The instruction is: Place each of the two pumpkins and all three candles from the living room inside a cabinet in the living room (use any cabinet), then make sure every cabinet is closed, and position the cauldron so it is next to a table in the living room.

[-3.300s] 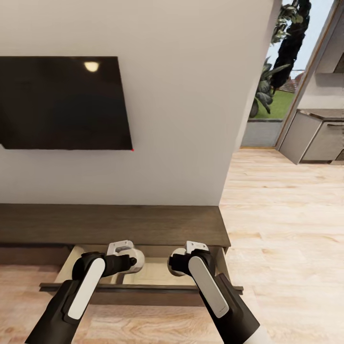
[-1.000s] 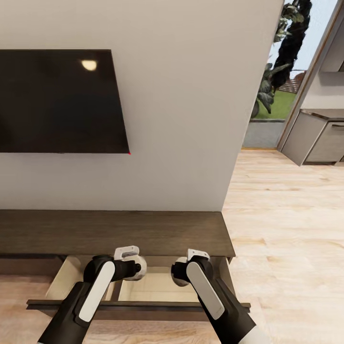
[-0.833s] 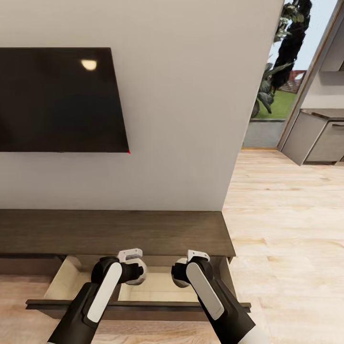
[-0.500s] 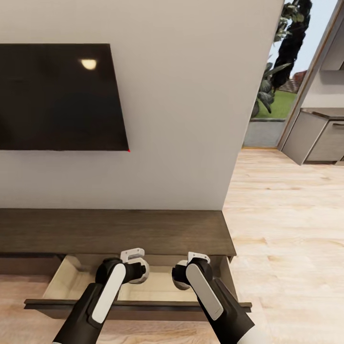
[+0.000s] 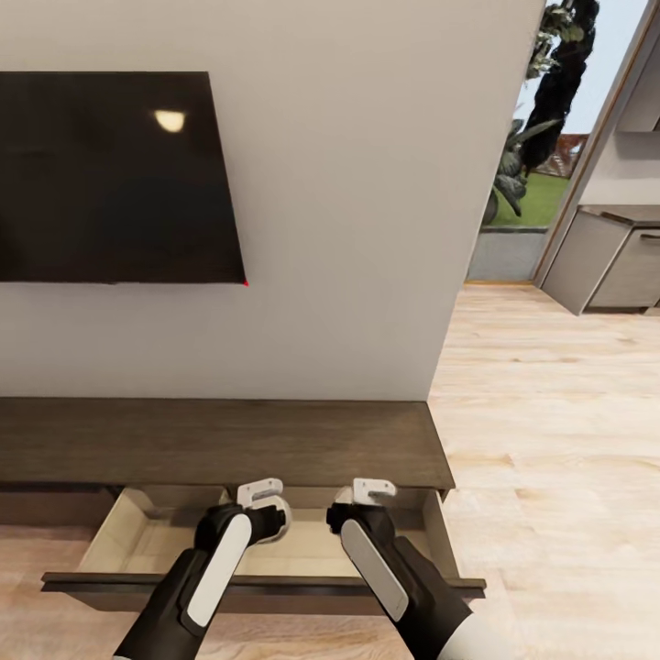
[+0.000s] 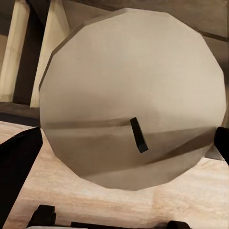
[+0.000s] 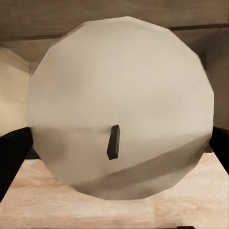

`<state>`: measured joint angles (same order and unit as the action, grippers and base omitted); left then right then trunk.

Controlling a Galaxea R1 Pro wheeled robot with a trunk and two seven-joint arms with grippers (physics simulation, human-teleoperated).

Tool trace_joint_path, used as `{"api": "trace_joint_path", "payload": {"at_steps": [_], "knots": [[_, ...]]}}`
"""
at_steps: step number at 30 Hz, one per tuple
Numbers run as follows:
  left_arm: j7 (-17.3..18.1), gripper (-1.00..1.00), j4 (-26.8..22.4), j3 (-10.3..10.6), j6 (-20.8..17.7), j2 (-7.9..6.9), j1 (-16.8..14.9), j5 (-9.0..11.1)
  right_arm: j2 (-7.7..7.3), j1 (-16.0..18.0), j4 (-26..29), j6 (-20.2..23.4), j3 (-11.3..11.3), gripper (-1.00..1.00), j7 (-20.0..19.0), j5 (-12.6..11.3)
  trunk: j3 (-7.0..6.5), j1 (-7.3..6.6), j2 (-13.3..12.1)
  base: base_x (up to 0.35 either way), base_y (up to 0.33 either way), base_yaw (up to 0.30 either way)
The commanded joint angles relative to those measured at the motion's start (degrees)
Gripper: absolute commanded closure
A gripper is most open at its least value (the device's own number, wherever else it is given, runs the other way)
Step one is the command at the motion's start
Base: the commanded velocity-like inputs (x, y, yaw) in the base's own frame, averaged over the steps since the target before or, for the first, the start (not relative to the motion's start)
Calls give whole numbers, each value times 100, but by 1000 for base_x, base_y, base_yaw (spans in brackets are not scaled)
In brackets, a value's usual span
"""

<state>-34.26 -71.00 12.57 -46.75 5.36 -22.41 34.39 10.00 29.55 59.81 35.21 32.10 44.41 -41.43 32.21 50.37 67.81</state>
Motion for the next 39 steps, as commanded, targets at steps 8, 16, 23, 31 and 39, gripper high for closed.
{"api": "trace_joint_path", "payload": {"at_steps": [8, 16, 23, 31, 39], "knots": [[14, 100, 27, 46, 137, 0, 0, 4, 0, 7, -56, -106, 15, 100, -398, 171, 144, 176, 322, 0, 0, 0], [15, 100, 73, 117, 157, 0, 0, -3, 0, 7, -111, -323, 16, 100, -423, 186, 288, 352, 643, 0, 0, 0], [51, 100, 77, 115, 166, -2, 0, -3, 0, 7, -127, -340, 16, 100, -424, 188, 414, 506, 924, 0, 0, 0], [76, 100, 101, 123, 302, -8, 0, -3, 0, 7, -159, -364, 16, 100, -436, 188, 557, 681, 1245, 0, 0, 0], [77, 100, 194, 123, 321, -1, 0, -11, 0, 7, -163, -366, 16, 100, -441, 188, 701, 857, 1566, 0, 0, 0]]}}
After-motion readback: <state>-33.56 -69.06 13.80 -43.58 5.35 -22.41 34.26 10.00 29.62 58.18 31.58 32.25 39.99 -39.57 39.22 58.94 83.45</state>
